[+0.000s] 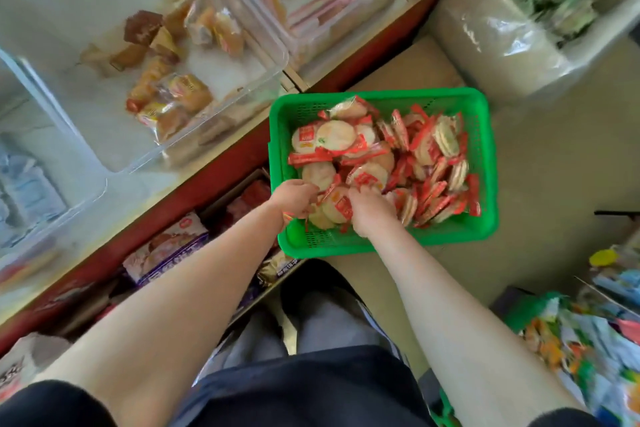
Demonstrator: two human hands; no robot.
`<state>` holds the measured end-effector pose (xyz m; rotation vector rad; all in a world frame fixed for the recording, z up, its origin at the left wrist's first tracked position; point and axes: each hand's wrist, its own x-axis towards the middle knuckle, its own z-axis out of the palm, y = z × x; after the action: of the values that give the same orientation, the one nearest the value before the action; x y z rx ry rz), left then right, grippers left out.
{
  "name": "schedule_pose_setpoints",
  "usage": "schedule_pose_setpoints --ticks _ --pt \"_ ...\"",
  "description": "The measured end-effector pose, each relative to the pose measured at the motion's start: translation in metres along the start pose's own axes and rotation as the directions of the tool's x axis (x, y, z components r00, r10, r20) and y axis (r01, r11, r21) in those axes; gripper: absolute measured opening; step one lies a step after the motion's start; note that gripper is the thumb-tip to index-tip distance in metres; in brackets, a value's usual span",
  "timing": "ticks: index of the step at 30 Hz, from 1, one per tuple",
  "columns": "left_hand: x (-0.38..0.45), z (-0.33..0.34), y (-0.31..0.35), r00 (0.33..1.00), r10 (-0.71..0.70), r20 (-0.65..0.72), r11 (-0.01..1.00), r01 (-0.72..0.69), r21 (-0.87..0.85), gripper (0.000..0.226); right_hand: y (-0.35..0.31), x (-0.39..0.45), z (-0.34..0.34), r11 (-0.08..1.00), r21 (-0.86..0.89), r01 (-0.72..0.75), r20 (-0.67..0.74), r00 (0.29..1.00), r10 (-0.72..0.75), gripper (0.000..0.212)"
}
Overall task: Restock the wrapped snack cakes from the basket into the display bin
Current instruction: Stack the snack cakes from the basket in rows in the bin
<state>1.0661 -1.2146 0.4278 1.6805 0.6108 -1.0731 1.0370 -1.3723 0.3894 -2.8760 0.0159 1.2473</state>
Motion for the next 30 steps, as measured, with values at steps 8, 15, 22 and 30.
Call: schedule_pose_setpoints --ticks 8,15,22,30 --pt "-0.006 -0.008 0.001 1.0 0.012 0.027 0.996 -0.009 -0.088 0.029 0.018 -0.005 -0.046 0.819 0.572 0.045 -0.001 0.999 -0.054 0.042" --pt "-0.02 -0.02 0.003 0.98 0.146 0.133 0.926 -0.089 -0.366 0.044 0.006 -0.019 -0.072 0.131 0.991 0.007 0.002 0.998 -0.065 0.053" --pt "-0.032 -0.027 0.02 0.971 0.218 0.099 0.889 -0.155 -0.43 0.028 -0.004 -0.03 -0.082 -0.285 0.933 -0.222 0.097 0.914 -0.394 0.063" --pt "-0.066 -0.091 -0.005 0.989 0.144 0.015 0.733 -0.096 -0.673 0.016 -0.04 -0.046 -0.103 -0.213 0.977 -0.011 -0.012 0.994 -0.106 0.026"
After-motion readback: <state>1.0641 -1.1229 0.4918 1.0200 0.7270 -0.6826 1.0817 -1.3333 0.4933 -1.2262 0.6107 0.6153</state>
